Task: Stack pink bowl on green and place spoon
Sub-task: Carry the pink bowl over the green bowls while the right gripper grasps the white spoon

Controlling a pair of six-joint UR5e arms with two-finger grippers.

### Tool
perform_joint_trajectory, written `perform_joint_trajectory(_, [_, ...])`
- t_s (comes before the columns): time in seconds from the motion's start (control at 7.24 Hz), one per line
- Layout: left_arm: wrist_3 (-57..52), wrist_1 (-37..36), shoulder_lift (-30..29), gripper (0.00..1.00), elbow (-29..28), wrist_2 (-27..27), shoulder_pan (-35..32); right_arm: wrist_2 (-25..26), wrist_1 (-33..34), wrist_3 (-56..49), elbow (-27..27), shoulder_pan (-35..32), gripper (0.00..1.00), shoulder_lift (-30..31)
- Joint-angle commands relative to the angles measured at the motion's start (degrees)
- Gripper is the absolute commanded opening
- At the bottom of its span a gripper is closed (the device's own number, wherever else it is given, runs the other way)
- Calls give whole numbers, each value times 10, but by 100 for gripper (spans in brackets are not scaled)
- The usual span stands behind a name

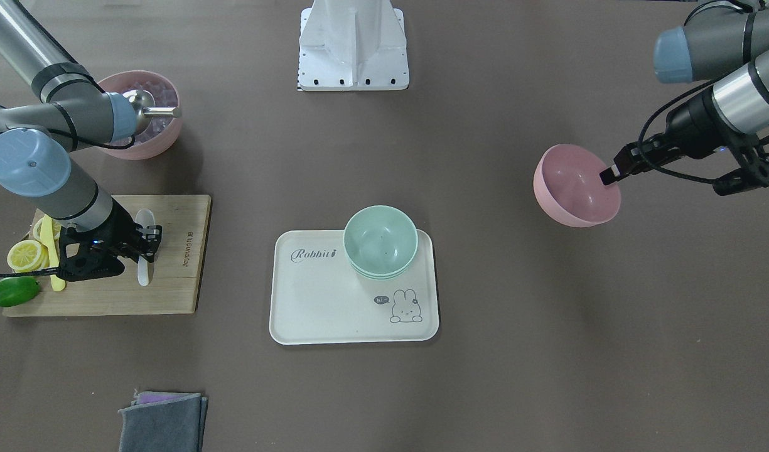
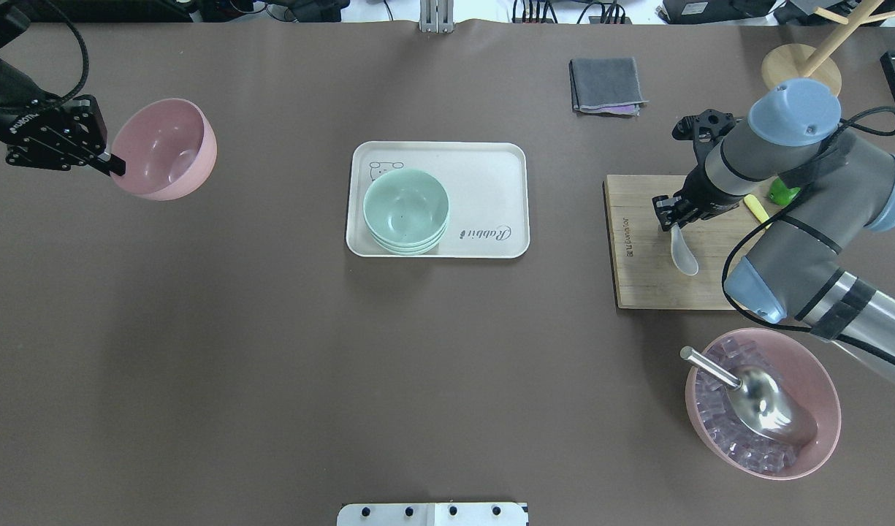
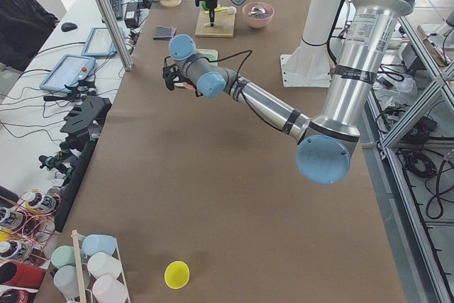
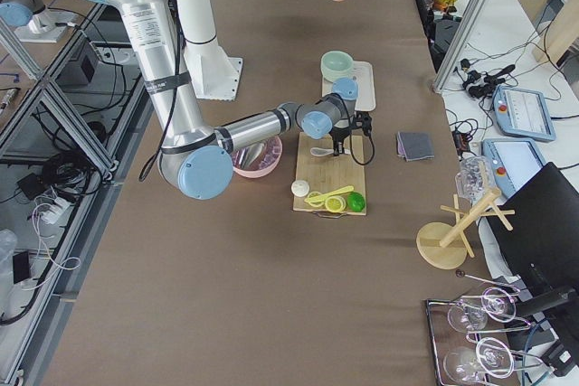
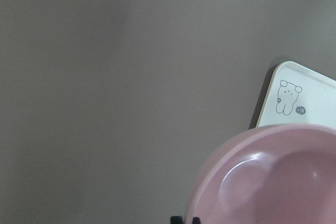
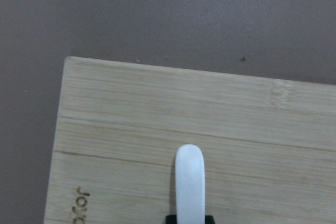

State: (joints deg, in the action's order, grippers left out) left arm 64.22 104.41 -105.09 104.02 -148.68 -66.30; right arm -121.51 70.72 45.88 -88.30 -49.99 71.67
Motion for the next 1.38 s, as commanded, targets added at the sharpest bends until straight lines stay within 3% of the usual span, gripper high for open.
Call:
perform_joint_trajectory(0.0, [39,-14,-47,0,-3,-1,0,-31,22,0,-23,-35,0,-9])
perform_joint_trajectory(0.14, [98,-29,-121,0,-35,1,15,-42,46,0,-39,-55,0,-21])
perform_joint_trajectory(0.41, [178,-25,-168,0,-49,112,135,-51,50,0,-57,-77,0,-22])
perform_joint_trajectory(0.69, [194,-20,-207,0,-93,142,178,-55,52,1,-84,-84,0,-18])
perform_joint_trajectory(0.83, [195,5,-213,0,-106,166,194,-58,52,1,-85,-84,0,-19])
perform_joint_trajectory(1.11, [234,139,-216,0,-177,170,202,-58,52,2,-86,-84,0,-20])
perform_joint_trajectory(1.24, [244,169,-218,0,-197,171,207,-58,52,2,-86,-84,0,-20])
